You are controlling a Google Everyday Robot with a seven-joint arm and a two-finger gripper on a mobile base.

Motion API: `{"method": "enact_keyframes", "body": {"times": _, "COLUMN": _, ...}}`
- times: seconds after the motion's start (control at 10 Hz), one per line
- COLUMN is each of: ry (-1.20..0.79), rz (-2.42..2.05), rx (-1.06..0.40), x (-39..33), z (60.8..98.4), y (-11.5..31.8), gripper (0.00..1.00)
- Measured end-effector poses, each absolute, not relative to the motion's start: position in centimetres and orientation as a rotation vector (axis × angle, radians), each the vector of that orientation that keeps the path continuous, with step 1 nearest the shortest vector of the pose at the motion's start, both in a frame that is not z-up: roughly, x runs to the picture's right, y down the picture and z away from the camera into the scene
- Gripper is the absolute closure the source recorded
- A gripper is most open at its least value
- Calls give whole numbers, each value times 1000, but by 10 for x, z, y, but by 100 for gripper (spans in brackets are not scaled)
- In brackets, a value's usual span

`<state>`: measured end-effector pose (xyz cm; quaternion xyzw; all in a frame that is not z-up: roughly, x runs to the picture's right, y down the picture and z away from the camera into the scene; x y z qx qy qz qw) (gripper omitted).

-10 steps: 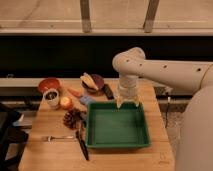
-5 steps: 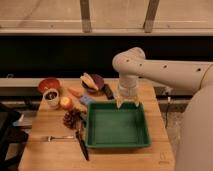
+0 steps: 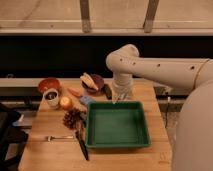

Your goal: Place grapes in red bowl

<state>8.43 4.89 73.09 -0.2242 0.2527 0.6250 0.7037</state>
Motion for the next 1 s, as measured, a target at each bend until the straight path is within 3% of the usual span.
{"method": "enact_keyframes", "body": {"times": 0.5, "ry": 440, "rz": 1206, "rx": -509, "x": -34, "z": 743, "y": 32, "gripper": 38}}
{"method": "enact_keyframes", "body": {"times": 1.0, "ry": 441, "rz": 1202, "rx": -506, "x": -33, "z": 743, "y": 31, "gripper": 38}}
